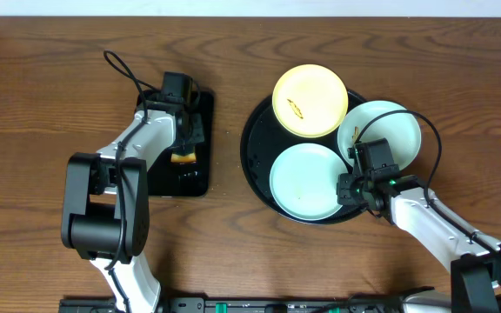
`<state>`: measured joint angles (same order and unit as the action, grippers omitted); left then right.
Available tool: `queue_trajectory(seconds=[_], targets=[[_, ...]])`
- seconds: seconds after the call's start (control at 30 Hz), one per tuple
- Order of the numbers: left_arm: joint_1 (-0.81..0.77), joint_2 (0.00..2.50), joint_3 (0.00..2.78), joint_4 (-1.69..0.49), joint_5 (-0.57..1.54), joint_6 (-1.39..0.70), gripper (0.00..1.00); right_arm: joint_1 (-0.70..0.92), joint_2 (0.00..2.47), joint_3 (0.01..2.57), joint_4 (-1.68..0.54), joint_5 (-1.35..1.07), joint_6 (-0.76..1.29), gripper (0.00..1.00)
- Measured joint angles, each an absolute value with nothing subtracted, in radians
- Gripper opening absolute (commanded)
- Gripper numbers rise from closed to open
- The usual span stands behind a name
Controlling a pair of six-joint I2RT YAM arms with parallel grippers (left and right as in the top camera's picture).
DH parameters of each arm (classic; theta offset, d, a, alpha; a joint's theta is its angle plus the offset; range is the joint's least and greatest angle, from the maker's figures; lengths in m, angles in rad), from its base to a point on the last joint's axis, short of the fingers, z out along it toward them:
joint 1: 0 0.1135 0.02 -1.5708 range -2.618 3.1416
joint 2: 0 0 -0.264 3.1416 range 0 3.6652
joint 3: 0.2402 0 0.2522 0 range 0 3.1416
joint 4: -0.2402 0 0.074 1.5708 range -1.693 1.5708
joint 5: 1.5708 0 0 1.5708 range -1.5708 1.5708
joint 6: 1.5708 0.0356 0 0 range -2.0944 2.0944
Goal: Clean dirty plates on tray and stack at the side
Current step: 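Lower the sponge into the black tray and hold it there with the left gripper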
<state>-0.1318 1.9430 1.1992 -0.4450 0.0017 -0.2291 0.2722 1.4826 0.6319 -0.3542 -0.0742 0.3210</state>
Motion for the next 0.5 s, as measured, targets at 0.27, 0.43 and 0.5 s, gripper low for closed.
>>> queue_trajectory(seconds=[0.27, 0.43, 0.5], targets=[[-0.133, 1.793, 1.214, -0.566, 0.022, -0.211, 0.64, 0.272, 1.483, 0.632, -0.354, -0.075, 0.321, 0.28], [-0.133, 1.573, 1.226, -0.673, 0.020, -0.206, 0.70, 0.272, 1.483, 0.632, -0.354, -0.075, 0.321, 0.28], [-0.133, 1.567, 1.224, -0.690, 0.020, -0.206, 0.72, 0.272, 1.483, 0.632, -0.354, -0.075, 0.321, 0.28]])
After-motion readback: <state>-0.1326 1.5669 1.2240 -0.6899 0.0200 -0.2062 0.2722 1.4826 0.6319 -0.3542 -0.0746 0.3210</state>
